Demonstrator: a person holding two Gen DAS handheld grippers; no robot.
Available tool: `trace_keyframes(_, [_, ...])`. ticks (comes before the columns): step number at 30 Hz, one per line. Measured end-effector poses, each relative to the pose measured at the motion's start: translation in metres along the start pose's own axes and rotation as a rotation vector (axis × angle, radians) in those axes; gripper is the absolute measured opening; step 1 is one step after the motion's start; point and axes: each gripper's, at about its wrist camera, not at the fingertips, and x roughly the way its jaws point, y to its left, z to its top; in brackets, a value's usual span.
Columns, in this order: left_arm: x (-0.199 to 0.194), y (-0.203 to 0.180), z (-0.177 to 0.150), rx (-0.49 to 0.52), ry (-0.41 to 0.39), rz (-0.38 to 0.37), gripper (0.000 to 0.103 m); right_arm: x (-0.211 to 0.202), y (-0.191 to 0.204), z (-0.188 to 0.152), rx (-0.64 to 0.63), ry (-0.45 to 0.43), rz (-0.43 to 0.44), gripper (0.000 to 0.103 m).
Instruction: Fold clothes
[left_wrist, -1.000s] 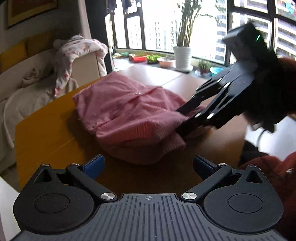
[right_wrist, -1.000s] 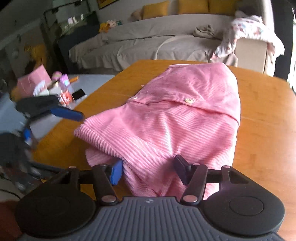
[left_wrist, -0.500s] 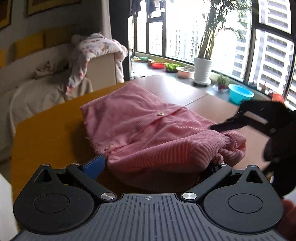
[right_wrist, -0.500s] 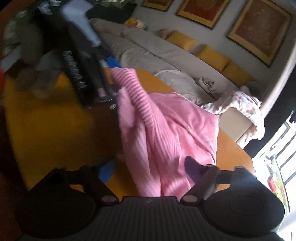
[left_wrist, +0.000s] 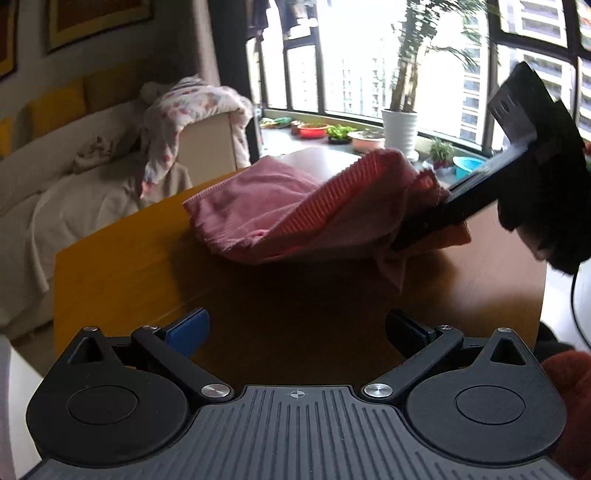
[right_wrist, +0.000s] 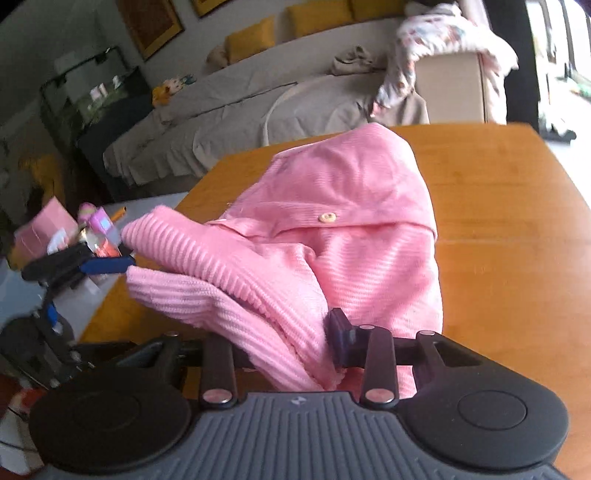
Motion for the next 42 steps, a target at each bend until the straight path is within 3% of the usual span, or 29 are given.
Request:
trace_keyframes(5, [0.008,-0.015,0.013,0.102,-0.054,-0.025,0.103,-0.026,0.011,0.017,-0.042,-0.064,-0.006,0.023])
trace_keyframes(10, [0.005,-0.030,0.019,0.161,-0.117,-0.026,0.103,-0.056,0.047,0.026,-0.306,-0.129,-0.116,0.019])
trace_keyframes(13, [0.009,-0.037,0.017,0.176,-0.118,-0.034,0.103,-0.053,0.058,0.012,-0.389,-0.089,-0.143,0.017])
trace_keyframes(17, [0.014,-0.046,0.014,0.195,-0.118,-0.045,0.103,-0.043,0.065,-0.002,-0.402,-0.044,-0.142,0.014])
trace_keyframes(22, [0.025,-0.064,0.017,0.259,-0.161,-0.035,0.103,-0.061,0.085,-0.007,-0.490,-0.006,-0.122,0.012])
trace_keyframes(27, [0.055,-0.074,0.024,0.307,-0.174,-0.128,0.103,-0.072,0.103,-0.001,-0.606,0.036,-0.131,0.012])
trace_keyframes(30, [0.068,-0.061,0.030,0.233,-0.177,-0.245,0.102,-0.068,0.104,0.012,-0.639,0.045,-0.126,0.012])
trace_keyframes(32, [0.080,-0.035,0.039,0.100,-0.160,-0.291,0.087,-0.064,0.099,0.025,-0.650,0.035,-0.111,0.013])
trace_keyframes(34, [0.093,-0.009,0.048,-0.033,-0.141,-0.336,0.069,-0.062,0.089,0.041,-0.650,0.012,-0.097,0.021])
trace_keyframes(35, [0.099,0.004,0.053,-0.100,-0.132,-0.358,0.062,-0.062,0.083,0.051,-0.645,-0.008,-0.093,0.033])
trace_keyframes(36, [0.105,0.018,0.057,-0.167,-0.123,-0.380,0.062,-0.063,0.077,0.059,-0.637,-0.039,-0.097,0.051])
trace_keyframes(38, [0.118,0.044,0.066,-0.301,-0.103,-0.423,0.062,-0.067,0.062,0.075,-0.607,-0.126,-0.117,0.076])
trace_keyframes(40, [0.129,0.067,0.073,-0.407,-0.084,-0.448,0.062,-0.070,0.045,0.088,-0.547,-0.201,-0.128,0.083])
trace_keyframes(42, [0.137,0.077,0.073,-0.428,-0.068,-0.419,0.066,-0.065,0.026,0.094,-0.465,-0.250,-0.151,0.097])
